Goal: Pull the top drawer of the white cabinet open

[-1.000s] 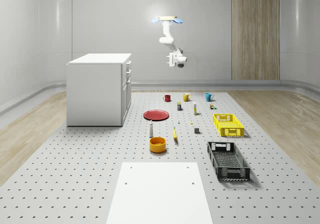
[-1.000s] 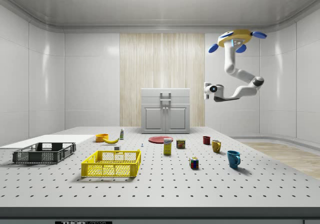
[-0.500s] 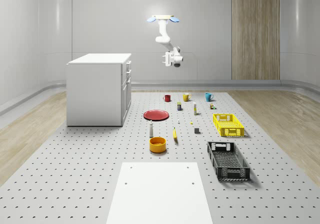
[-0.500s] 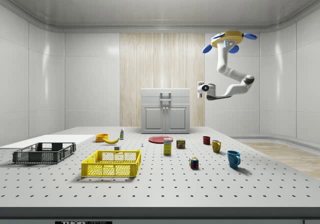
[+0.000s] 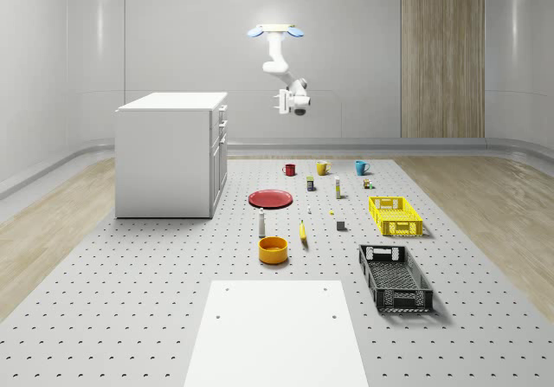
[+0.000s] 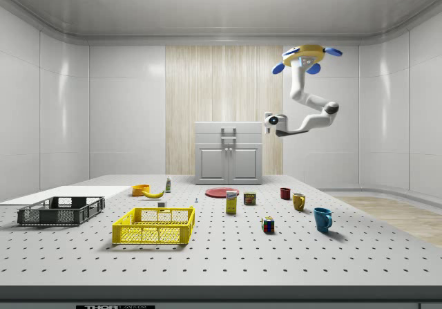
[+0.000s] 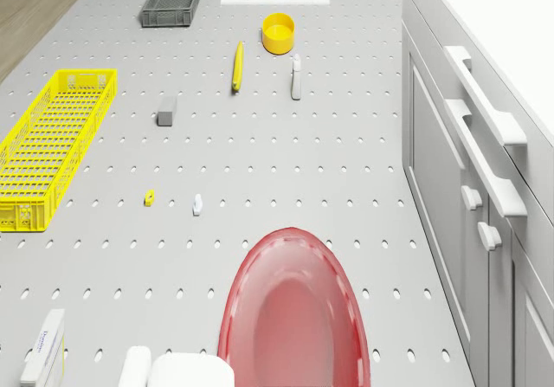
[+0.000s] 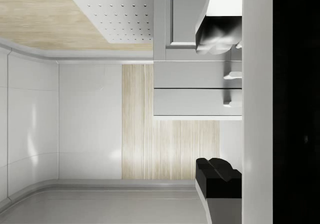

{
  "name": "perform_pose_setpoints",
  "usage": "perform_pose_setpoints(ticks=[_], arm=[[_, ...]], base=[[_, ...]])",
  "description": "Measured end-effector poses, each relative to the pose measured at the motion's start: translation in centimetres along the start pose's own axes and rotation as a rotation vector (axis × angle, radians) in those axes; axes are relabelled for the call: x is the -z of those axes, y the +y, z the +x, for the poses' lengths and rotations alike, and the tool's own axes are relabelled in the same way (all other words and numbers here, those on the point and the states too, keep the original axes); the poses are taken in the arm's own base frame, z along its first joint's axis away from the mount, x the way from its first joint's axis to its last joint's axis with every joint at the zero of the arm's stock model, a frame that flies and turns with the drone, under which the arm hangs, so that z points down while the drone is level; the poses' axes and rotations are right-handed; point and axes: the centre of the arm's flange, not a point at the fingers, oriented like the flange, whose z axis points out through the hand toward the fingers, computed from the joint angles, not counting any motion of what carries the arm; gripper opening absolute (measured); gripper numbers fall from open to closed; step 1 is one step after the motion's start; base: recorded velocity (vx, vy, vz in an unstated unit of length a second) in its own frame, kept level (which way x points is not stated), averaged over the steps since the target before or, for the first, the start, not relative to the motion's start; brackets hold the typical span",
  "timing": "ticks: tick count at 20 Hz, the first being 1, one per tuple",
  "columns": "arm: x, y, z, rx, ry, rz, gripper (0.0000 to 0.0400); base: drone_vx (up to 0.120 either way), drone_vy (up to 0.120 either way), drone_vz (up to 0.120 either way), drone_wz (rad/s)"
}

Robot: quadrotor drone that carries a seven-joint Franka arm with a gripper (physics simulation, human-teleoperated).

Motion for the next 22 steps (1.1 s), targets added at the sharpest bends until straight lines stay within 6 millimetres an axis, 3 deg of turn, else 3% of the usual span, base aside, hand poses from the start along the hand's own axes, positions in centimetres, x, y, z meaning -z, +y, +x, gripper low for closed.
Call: perform_pose_setpoints(ticks=[22], arm=[[0.0,0.0,0.0,0.0,0.0,0.0,0.0305]], base=[[0.12,-0.12,0.0,0.0]])
